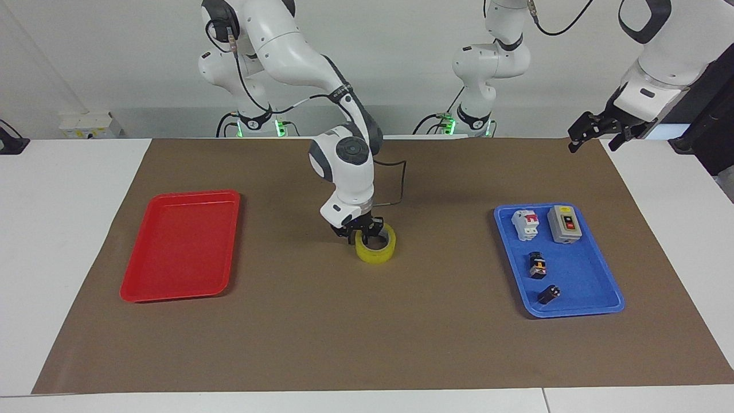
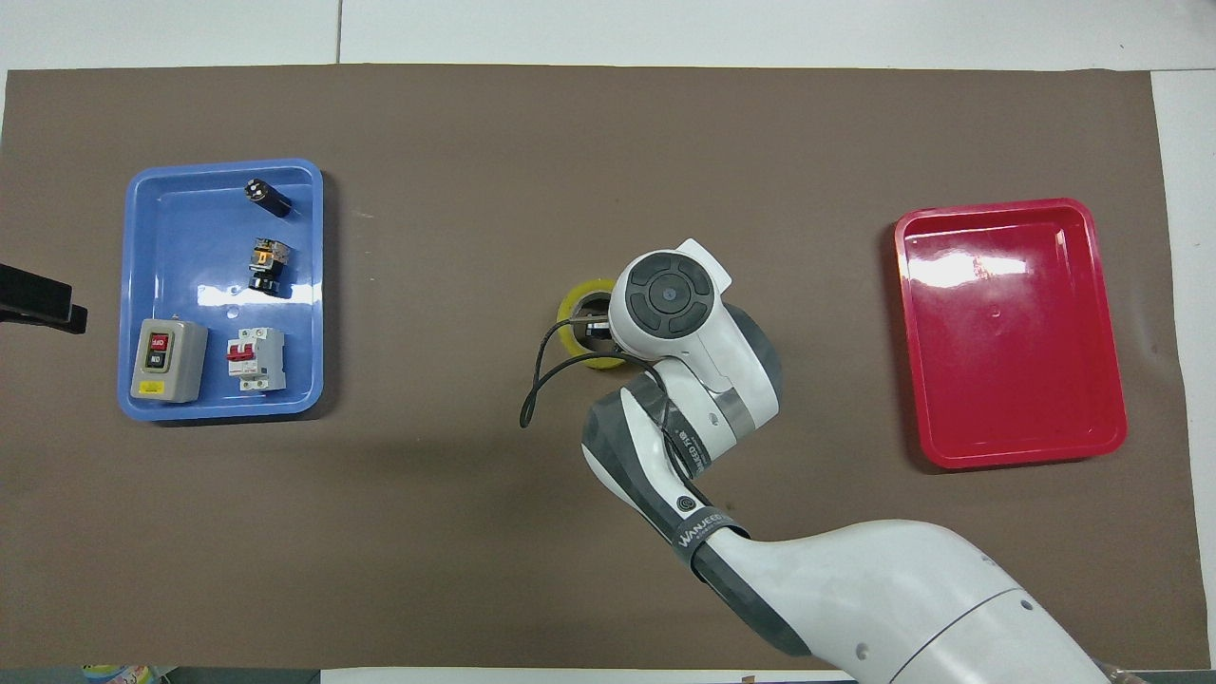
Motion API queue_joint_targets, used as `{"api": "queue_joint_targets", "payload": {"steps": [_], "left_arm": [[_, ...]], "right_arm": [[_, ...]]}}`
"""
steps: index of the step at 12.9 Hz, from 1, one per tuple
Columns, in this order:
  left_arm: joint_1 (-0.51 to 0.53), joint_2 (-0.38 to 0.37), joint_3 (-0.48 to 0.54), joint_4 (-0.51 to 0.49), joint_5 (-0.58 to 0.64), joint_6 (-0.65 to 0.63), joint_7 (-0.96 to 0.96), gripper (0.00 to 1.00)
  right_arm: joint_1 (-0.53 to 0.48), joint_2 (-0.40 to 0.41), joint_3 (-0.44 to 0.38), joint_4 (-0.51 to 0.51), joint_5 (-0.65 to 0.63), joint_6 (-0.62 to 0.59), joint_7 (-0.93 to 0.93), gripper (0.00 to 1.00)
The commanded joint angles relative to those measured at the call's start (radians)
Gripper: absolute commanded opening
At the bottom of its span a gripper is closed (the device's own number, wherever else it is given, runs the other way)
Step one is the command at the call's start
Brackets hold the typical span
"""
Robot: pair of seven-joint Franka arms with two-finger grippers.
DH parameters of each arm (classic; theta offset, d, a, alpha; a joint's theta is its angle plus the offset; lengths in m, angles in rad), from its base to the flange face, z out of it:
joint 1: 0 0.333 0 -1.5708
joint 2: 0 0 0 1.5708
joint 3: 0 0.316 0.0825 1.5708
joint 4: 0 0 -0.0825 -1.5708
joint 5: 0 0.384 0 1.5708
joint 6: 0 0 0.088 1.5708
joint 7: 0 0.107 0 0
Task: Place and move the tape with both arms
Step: 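Grasp the yellow tape with the right gripper while the left gripper retracts, then carry the yellow tape with the right gripper into the red tray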
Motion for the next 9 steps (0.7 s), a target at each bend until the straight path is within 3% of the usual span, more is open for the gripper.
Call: {"api": "queue_joint_targets", "payload": {"steps": [1, 4, 9], "left_arm": [[0.001, -0.007, 0.000, 0.001, -0.026, 0.008, 0.012, 1.00], [-0.001, -0.010, 0.000, -0.009, -0.017, 0.008, 0.017, 1.00], [-0.002, -0.013, -0.008, -0.016, -0.003, 0.019, 0.018, 1.00]], "right_arm": [[-0.014, -0.024, -0.005, 0.046, -0.021, -0.105, -0.001, 0.00], [-0.083, -0.027, -0.005, 0.152, -0.092, -0.272, -0.094, 0.00], [-0.438, -0.267, -0.003, 0.010, -0.073, -0.415, -0.651, 0.00]]}}
